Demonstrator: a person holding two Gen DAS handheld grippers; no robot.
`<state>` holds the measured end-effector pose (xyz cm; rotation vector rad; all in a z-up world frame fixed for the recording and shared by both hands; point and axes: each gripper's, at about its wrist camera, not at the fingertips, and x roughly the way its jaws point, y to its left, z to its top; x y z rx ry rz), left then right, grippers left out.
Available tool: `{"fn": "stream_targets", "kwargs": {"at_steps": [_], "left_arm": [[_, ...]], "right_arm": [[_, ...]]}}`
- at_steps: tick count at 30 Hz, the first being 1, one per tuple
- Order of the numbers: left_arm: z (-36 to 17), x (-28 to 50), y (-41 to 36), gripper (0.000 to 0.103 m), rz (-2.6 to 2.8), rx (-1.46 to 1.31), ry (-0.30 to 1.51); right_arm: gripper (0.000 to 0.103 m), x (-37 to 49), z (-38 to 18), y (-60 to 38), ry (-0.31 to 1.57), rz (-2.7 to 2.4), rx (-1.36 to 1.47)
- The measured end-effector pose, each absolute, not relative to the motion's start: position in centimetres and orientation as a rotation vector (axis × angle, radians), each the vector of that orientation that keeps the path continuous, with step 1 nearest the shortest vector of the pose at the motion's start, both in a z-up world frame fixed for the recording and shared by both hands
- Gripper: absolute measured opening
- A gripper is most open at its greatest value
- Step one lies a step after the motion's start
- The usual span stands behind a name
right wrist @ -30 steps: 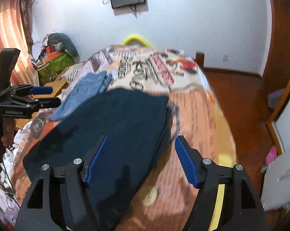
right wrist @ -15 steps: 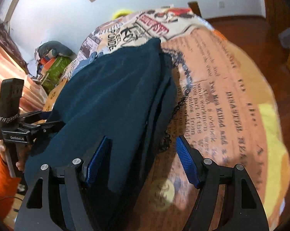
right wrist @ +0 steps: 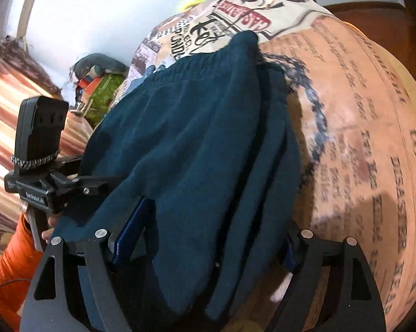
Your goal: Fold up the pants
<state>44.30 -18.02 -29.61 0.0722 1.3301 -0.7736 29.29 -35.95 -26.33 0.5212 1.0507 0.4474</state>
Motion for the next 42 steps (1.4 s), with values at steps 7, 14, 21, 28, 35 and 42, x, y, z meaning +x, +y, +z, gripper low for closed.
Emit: {"fn": "stream_targets", "kwargs": {"at_steps": [7, 14, 21, 28, 35, 42], "left_arm": [[-25.7, 41.3, -18.5, 0.041, -0.812, 0.157, 1.188], [-18.4, 36.8, -17.2, 0.038, -0.788, 0.183, 0.977], [-10.2, 32.5, -13.4, 0.037, -0.709, 0.155, 0.739], [-4.8, 29.6, -8.7, 0.037, -0.554, 0.146, 0.544], [-3.4, 30.4, -3.3, 0.037, -0.436, 0.116, 0.489], [-5.1, 33.9, 0.9, 0.037, -0.35, 0.074, 0.52]], "right_arm": [[0.035, 28.9, -23.6, -35.6, 1.03, 0.448, 0.446], [0.031, 26.0, -17.2, -34.6, 0.872, 0.419, 0.343], [0.028, 22.9, -9.0, -32.5, 0.639, 0.437, 0.272], [0.027, 21.5, -2.9, -28.3, 0.46, 0.514, 0.209], [0.027, 24.0, -1.1, -23.4, 0.43, 0.609, 0.208], [0.027, 28.6, -1.9, -17.9, 0.464, 0.68, 0.19]]}}
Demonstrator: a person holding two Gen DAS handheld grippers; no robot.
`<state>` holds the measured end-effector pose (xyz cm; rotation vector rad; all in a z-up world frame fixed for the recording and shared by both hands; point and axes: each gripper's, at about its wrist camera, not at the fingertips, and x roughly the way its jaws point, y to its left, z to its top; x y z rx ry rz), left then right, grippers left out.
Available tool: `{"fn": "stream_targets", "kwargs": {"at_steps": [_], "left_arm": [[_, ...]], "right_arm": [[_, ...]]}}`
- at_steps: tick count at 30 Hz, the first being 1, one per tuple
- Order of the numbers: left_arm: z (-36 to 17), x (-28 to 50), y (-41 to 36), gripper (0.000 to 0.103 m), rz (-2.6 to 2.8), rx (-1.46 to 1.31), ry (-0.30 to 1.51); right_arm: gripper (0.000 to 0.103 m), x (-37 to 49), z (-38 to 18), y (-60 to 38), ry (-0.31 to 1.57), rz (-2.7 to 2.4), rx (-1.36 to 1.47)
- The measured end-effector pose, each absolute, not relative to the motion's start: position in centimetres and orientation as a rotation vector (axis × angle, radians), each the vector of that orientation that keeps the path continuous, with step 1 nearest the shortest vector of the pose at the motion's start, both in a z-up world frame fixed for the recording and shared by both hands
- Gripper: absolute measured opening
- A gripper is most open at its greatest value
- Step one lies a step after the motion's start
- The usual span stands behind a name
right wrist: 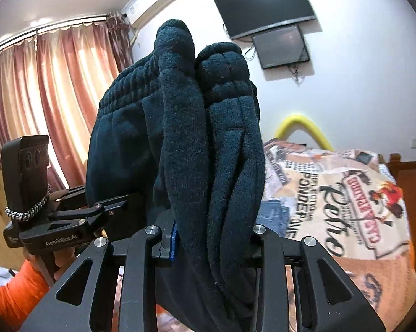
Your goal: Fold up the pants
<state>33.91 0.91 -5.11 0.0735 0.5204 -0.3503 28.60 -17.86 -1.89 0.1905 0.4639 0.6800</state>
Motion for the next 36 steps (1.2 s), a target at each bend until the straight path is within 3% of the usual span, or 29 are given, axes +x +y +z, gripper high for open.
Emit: {"fn": "stream_targets", "kwargs": {"at_steps": [23, 30, 36], "left_arm": [[-21.4, 53.8, 4.3, 0.037, -0.299, 0.022, 0.843], [-25.9, 57.2, 4.3, 0.042, -0.232, -0.005, 0.959], [-26.9, 56.5, 5.1, 0.047, -0.202, 0.01, 0.987]], "right_arm": [[0.027, 46.4, -16.0, -12.9, 0.738, 0.573, 0.185], [0.035, 47.9, -18.7, -12.4, 0.871, 0.529, 0.064], [0.05, 45.5, -19.2, -14.2, 0.889, 0.524, 0.099]]}}
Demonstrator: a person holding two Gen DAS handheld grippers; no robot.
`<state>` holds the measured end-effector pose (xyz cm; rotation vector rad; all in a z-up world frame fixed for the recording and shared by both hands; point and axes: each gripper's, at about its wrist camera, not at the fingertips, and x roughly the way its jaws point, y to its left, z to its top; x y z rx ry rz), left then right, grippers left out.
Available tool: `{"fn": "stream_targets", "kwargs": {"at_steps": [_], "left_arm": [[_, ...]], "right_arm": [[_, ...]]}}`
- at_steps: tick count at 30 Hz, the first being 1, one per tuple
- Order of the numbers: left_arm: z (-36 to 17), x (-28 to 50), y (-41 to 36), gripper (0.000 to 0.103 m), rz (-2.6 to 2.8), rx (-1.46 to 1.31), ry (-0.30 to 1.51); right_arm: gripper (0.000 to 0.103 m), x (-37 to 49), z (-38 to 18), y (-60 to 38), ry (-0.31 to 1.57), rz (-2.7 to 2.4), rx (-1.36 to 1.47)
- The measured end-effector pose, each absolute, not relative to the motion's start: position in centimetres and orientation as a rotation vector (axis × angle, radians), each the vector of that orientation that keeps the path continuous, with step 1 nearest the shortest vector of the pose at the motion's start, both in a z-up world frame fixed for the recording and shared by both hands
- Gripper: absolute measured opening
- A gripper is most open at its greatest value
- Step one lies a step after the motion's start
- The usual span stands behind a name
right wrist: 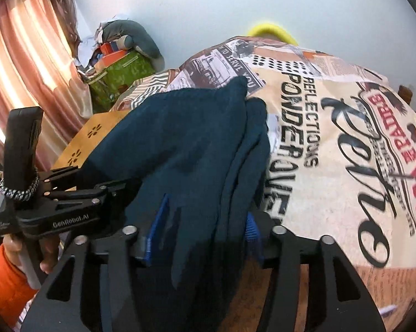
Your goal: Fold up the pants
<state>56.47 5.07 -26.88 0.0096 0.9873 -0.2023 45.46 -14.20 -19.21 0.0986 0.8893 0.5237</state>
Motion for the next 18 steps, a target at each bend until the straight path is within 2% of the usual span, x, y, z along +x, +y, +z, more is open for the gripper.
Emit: {"fn": "stream_targets", "kwargs": {"at_steps": [8, 18], "left_arm": [[-21.5, 51.3, 5.6, 0.047, -0.207, 0.04, 0.923], [-8.5, 38.8, 6.3, 0.047, -0.293, 0.0, 0.673]], "right_arm": [[0.05, 44.4, -16.7, -18.1, 0.799, 0.513, 0.131], [0.05, 34.4, -5.1, -19.9, 0.528, 0.556, 0.13]]}}
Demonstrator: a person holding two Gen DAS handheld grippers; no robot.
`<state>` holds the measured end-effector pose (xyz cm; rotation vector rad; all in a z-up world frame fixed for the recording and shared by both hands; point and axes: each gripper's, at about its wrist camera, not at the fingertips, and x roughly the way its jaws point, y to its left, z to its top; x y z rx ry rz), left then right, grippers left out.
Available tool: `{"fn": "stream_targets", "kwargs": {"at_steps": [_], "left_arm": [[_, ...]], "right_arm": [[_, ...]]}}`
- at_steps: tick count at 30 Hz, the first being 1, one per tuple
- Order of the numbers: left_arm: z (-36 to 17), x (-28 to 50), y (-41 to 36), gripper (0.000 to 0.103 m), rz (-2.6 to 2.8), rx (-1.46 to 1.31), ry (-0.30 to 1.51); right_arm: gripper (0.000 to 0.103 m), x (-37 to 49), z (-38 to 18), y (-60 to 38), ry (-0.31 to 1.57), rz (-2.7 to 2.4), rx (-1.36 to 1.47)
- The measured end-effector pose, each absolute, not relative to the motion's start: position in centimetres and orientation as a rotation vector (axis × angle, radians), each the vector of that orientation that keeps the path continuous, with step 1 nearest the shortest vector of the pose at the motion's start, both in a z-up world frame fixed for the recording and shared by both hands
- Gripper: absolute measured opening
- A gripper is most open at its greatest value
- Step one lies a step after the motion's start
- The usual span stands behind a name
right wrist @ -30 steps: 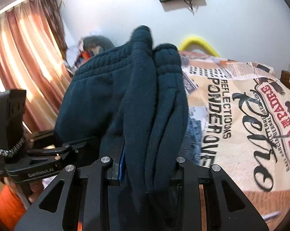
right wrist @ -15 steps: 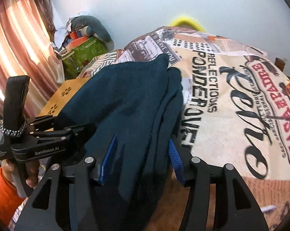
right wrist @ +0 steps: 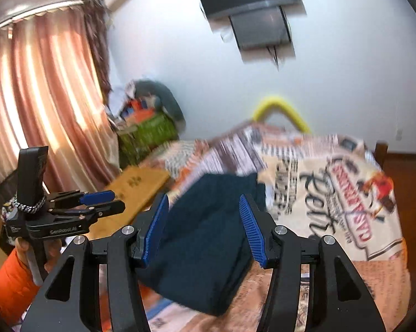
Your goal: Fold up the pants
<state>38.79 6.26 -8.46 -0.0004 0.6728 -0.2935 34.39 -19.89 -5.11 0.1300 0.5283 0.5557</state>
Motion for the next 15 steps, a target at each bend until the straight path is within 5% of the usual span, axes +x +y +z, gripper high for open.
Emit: {"fn": "stream_targets", "kwargs": {"at_steps": [6, 9, 15], "left_arm": [[-1.5, 29.3, 5.2, 0.048, -0.299, 0.013, 0.493], [0.9, 24.3, 4.8, 0.063, -0.297, 0.004, 0.395], [3.6, 15.8, 3.8, 0.068, -0.23, 0.005, 0.23]], "right_arm": [[0.05, 26.2, 0.8, -20.0, 0.362, 0.587, 0.124], [0.05, 22.2, 2.7, -20.0, 0.285, 0.597, 0.112], [0.05, 15.1, 4.0, -19.4, 0.159, 0.576, 0.071]]}}
